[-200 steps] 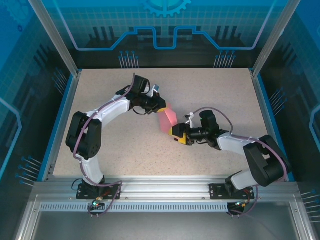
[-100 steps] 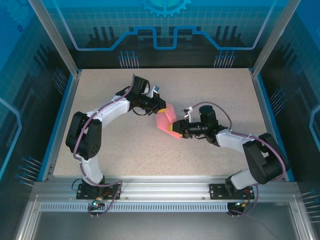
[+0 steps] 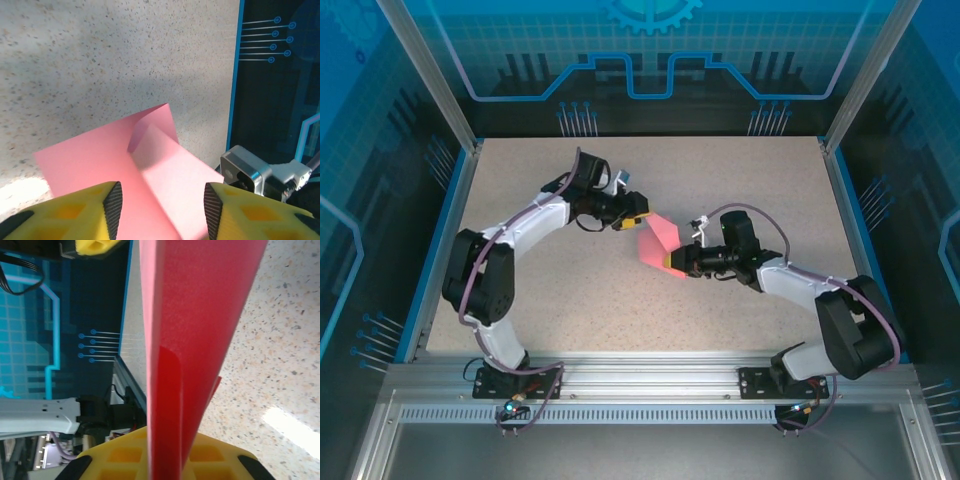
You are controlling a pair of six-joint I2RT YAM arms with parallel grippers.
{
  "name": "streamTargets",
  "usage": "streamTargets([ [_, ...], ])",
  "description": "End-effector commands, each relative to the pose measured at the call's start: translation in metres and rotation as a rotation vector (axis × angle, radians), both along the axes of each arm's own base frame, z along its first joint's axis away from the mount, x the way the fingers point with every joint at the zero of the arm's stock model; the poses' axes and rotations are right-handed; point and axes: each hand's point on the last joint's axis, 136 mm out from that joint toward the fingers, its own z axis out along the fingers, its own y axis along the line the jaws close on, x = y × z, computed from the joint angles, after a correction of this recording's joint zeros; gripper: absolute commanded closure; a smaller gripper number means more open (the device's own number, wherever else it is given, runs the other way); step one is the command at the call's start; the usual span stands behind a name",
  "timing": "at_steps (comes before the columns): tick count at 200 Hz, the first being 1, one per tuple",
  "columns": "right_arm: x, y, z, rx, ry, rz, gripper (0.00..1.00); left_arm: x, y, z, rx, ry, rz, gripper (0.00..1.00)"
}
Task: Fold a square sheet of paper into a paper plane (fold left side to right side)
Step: Turn over the paper at the center of the table.
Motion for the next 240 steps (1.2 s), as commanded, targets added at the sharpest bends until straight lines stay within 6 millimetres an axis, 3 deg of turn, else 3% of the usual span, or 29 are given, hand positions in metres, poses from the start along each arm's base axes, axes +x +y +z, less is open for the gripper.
streamTargets([
  [1,0.001,-0.011,0.001,-0.093,-0.035,0.002,0.88,-0.006,0.021,0.014,0.034,-0.049,0.025,0.44],
  [42,-0.005,-0.031,-0.013,-0.444,-0.088,0.039,0.9,-0.014,0.049,0.04,0.089,-0.163,0.083,0.36],
  [47,0.0,-0.031,-0.004,-0.478,-0.125,0.038,0.9,-0.015,0.052,0.043,0.102,-0.177,0.089,0.35],
  [73,0.009,-0.054,-0.006,-0.808,-0.216,0.049,0.9,-0.024,0.071,0.059,0.176,-0.26,0.144,0.34],
  [97,0.025,-0.074,0.005,-1.136,-0.324,0.062,0.9,-0.034,0.094,0.073,0.255,-0.332,0.225,0.31],
  [137,0.052,-0.087,0.019,-1.545,-0.454,0.115,0.9,-0.05,0.139,0.092,0.393,-0.404,0.396,0.26],
  [162,0.062,-0.085,0.02,-1.782,-0.529,0.199,0.89,-0.061,0.162,0.101,0.448,-0.437,0.489,0.23],
  [184,0.066,-0.078,0.014,-1.941,-0.591,0.294,0.88,-0.067,0.171,0.107,0.469,-0.458,0.52,0.21],
  [240,0.051,-0.049,-0.025,-2.076,-0.67,0.573,0.87,-0.07,0.177,0.107,0.488,-0.456,0.534,0.2],
])
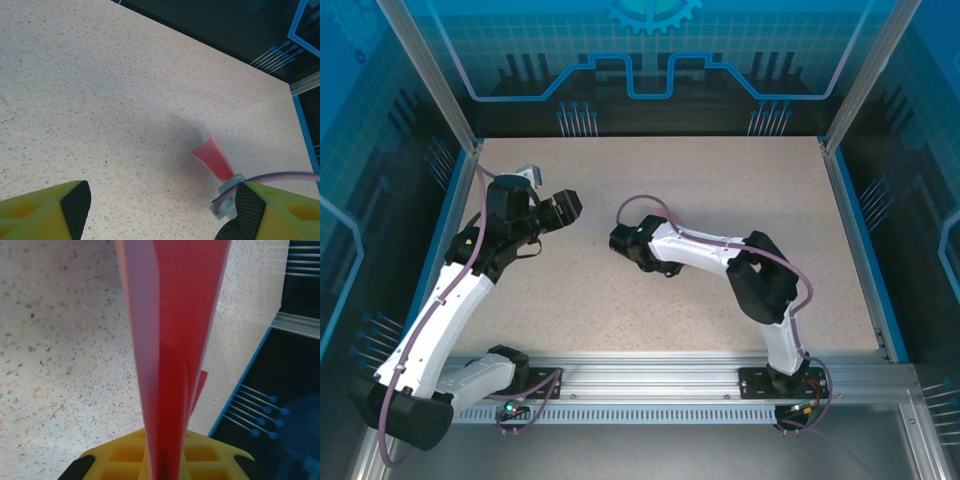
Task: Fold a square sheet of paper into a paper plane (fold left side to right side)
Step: Turn over the paper at the center of the table.
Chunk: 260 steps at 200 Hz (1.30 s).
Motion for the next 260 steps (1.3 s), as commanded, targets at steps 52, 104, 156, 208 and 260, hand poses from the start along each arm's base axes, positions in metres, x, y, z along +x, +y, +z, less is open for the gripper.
streamTargets([
  [52,-0.057,0.033,-0.038,0.04,0.301,0.14,0.57,-0.004,0.009,-0.013,0.014,0.052,0.031,0.18],
  [104,-0.102,0.055,-0.02,0.389,0.437,0.127,0.13,-0.002,0.003,-0.031,-0.135,0.147,0.019,0.15],
  [156,-0.097,0.046,0.009,0.723,0.369,0.018,0.0,0.006,-0.049,-0.088,-0.381,0.333,-0.163,0.23],
  [208,-0.058,0.025,0.035,1.165,0.164,-0.209,0.0,0.008,-0.11,-0.135,-0.426,0.47,-0.285,0.23],
  [260,-0.048,-0.007,0.03,1.31,0.064,-0.377,0.0,0.012,-0.154,-0.175,-0.361,0.608,-0.283,0.23],
])
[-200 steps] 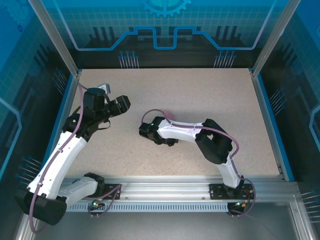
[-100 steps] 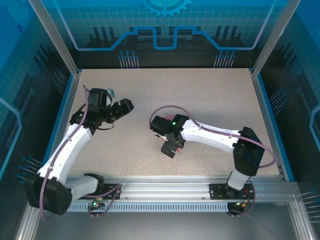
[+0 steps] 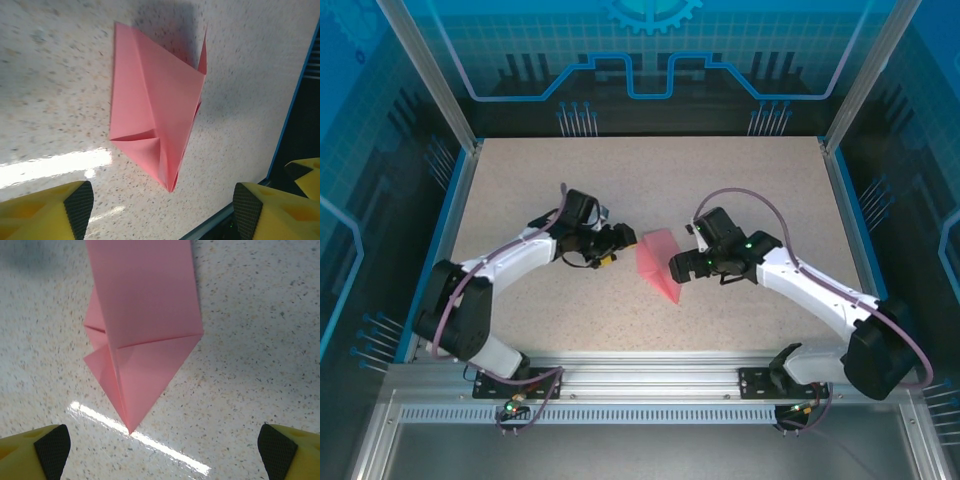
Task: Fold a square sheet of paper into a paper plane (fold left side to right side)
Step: Turn over the paper at the center of the table, then pick up the paper from the center of the table.
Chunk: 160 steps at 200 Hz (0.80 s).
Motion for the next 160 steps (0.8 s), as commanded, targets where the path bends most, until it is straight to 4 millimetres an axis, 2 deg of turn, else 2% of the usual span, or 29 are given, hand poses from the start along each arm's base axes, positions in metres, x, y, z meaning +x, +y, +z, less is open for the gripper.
streamTargets([
  [1,0.007,0.004,0.008,0.112,-0.014,-0.073,0.0,0.011,-0.02,-0.002,-0.004,0.017,0.003,0.23],
  [29,0.005,-0.001,0.012,0.132,-0.021,-0.086,0.0,0.017,-0.041,-0.014,0.002,0.04,-0.031,0.24],
  [34,0.0,-0.005,0.002,0.12,-0.002,-0.089,0.0,0.018,-0.044,-0.016,0.003,0.041,-0.038,0.25],
  [70,-0.005,-0.009,-0.002,0.13,0.01,-0.095,0.0,0.027,-0.059,-0.037,0.025,0.065,-0.065,0.33],
  [109,-0.007,-0.012,-0.004,0.139,0.008,-0.09,0.0,0.036,-0.067,-0.056,0.035,0.066,-0.095,0.55],
  [143,-0.007,-0.002,-0.006,0.198,-0.001,-0.024,0.0,0.04,-0.073,-0.051,0.016,-0.005,-0.156,0.76],
  [160,-0.004,0.004,-0.005,0.252,0.017,-0.001,0.0,0.039,-0.078,-0.043,-0.016,-0.069,-0.212,0.83],
])
